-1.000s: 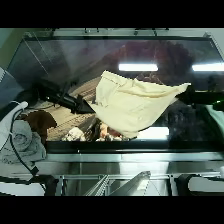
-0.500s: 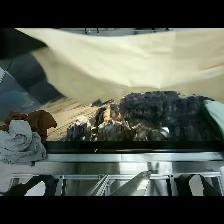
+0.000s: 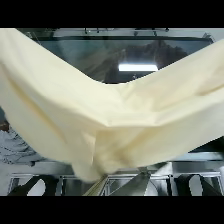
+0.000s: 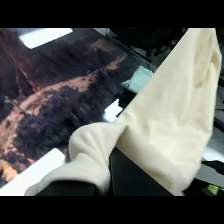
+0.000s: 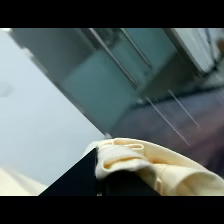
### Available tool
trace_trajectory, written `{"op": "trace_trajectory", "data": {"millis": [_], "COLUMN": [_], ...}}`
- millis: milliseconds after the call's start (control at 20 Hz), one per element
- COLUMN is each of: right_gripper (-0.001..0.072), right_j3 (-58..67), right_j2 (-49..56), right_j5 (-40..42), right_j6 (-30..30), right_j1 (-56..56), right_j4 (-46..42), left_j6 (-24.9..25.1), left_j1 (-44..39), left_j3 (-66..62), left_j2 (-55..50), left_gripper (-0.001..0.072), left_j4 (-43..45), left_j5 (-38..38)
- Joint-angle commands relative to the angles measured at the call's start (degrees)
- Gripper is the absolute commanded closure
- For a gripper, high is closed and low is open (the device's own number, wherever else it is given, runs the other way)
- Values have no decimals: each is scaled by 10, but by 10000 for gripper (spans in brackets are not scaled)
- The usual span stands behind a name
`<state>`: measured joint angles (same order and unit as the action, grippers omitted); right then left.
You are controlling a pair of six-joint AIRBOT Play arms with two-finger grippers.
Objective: Fold the shirts.
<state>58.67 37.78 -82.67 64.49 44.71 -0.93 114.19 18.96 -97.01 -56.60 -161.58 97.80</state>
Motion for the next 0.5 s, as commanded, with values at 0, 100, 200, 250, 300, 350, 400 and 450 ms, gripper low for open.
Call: {"op": "trace_trajectory", "data": {"millis": [0, 100, 200, 250, 300, 350, 400, 450], "right_gripper": [690, 690, 690, 690, 663, 411, 193, 180], "right_j3": [-38, -108, -171, -187, -186, -178, -161, -138], "right_j2": [16, 52, 116, 162, 209, 254, 291, 322], "right_j5": [63, 157, 289, 369, 426, 456, 457, 435], "right_j6": [110, 110, 84, 60, 36, 4, -13, -14], "right_j1": [-48, -84, -126, -147, -163, -167, -165, -158], "right_j4": [-330, -344, -342, -335, -328, -313, -307, -311], "left_j6": [25, 77, 125, 130, 125, 107, 69, 38], "left_j1": [-34, -70, -100, -111, -118, -121, -120, -113], "left_j3": [131, 184, 190, 164, 127, 82, 27, -26], "left_j2": [-59, -142, -250, -320, -386, -449, -511, -562], "left_gripper": [683, 683, 683, 681, 664, 468, 320, 72], "left_j4": [48, 82, 90, 90, 89, 89, 87, 83], "left_j5": [5, -37, -101, -130, -142, -137, -120, -95]}}
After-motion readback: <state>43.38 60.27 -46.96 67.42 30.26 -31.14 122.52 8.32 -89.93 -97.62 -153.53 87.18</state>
